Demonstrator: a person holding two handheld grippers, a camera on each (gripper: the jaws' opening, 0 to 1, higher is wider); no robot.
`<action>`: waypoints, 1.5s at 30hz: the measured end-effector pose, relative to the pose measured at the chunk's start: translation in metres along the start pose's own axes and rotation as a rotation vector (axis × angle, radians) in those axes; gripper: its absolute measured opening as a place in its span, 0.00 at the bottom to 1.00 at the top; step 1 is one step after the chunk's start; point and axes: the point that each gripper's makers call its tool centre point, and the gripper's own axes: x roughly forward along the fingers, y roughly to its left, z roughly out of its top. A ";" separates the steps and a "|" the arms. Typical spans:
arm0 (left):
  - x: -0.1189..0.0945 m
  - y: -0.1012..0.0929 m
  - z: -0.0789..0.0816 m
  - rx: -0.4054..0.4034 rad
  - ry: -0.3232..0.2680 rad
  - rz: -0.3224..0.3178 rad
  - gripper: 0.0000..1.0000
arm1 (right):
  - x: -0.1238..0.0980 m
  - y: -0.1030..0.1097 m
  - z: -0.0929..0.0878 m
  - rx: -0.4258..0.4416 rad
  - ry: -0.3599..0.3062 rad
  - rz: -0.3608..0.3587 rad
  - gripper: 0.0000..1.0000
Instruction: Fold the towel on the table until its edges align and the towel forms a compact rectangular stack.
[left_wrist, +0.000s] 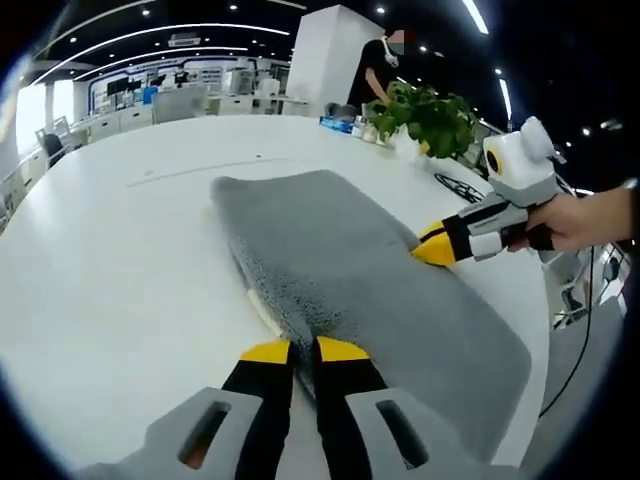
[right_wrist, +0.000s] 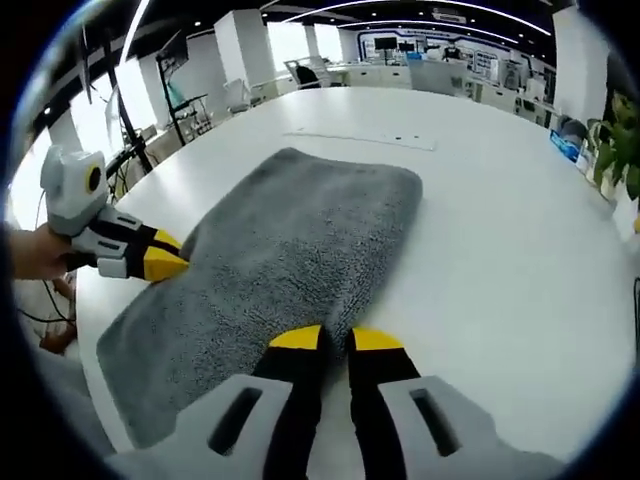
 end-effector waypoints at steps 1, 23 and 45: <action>0.000 0.000 0.000 0.008 -0.003 0.004 0.08 | 0.000 0.000 0.000 -0.019 -0.001 -0.007 0.07; 0.000 0.003 0.001 -0.009 -0.014 0.006 0.09 | -0.001 -0.007 0.004 0.030 -0.040 -0.042 0.16; -0.044 -0.020 0.047 -0.002 -0.146 -0.033 0.53 | -0.048 -0.001 0.040 0.097 -0.223 -0.013 0.41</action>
